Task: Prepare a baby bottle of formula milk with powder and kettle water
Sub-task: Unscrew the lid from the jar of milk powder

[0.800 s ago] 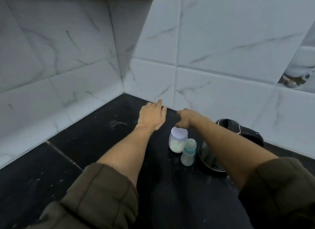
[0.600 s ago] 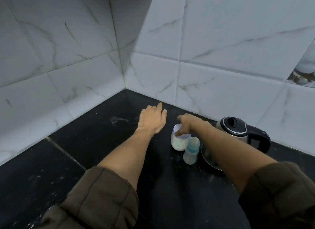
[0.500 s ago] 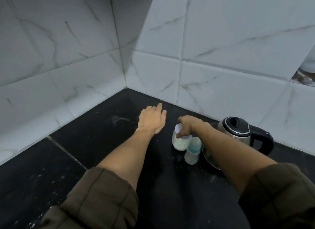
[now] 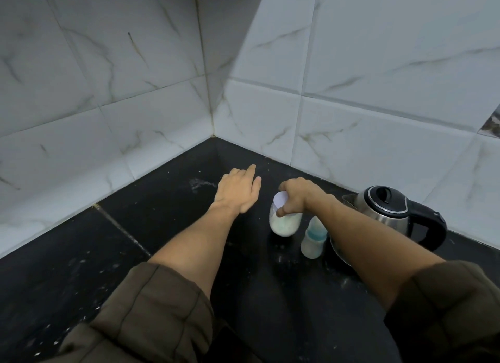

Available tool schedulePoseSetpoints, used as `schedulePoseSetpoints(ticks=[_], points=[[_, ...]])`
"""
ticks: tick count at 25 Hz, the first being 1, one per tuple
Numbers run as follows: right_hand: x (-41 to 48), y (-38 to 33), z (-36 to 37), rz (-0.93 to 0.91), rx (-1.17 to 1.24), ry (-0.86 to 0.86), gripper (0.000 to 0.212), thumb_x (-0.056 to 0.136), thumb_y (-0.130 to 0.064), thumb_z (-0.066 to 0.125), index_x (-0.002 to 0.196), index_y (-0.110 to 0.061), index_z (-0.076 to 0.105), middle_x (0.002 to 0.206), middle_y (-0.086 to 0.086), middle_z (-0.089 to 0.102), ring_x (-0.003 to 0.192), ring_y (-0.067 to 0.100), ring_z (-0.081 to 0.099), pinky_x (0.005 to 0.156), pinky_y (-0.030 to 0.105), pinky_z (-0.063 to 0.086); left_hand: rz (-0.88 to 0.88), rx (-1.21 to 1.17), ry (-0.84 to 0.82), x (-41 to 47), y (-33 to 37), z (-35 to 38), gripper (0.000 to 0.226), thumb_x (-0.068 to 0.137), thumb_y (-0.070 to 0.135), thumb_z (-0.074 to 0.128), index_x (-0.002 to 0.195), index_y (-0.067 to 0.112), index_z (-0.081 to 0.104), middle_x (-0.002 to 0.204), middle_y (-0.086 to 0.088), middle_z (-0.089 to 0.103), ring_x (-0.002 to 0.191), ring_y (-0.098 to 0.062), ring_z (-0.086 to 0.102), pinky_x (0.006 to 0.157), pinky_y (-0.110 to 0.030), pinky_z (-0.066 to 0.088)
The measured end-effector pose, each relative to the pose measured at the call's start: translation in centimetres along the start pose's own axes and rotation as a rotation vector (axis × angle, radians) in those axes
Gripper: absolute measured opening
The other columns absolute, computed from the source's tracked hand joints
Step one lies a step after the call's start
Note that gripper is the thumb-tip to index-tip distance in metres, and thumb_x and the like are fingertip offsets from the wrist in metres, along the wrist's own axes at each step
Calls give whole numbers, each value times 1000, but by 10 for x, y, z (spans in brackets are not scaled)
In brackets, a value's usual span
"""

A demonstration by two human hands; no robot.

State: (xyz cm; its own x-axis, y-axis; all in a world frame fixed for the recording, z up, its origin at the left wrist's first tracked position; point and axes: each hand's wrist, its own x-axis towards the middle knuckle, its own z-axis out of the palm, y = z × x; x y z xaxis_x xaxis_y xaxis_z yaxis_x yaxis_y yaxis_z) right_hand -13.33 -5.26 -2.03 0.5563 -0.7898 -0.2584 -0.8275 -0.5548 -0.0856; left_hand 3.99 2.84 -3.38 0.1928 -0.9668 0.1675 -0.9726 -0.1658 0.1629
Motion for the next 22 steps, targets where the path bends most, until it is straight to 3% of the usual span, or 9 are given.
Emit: schedulePoseSetpoints(ticks=[8, 22], points=[[-42, -47, -7, -123, 52, 6, 73, 59, -64, 80, 115, -19, 71, 108, 1, 73, 95, 25, 68, 85, 44, 61, -51, -88, -58, -65, -23, -4, 56, 108, 36, 34, 161, 17, 33, 145, -7, 61, 133, -30, 51, 108, -48, 43], [-93, -74, 45, -179, 5, -22, 70, 66, -60, 85, 121, -21, 67, 111, 0, 70, 99, 23, 66, 85, 44, 60, -58, -189, -201, -146, -24, 15, 66, 100, 31, 48, 162, 20, 31, 150, -1, 56, 139, -26, 45, 110, -46, 43]])
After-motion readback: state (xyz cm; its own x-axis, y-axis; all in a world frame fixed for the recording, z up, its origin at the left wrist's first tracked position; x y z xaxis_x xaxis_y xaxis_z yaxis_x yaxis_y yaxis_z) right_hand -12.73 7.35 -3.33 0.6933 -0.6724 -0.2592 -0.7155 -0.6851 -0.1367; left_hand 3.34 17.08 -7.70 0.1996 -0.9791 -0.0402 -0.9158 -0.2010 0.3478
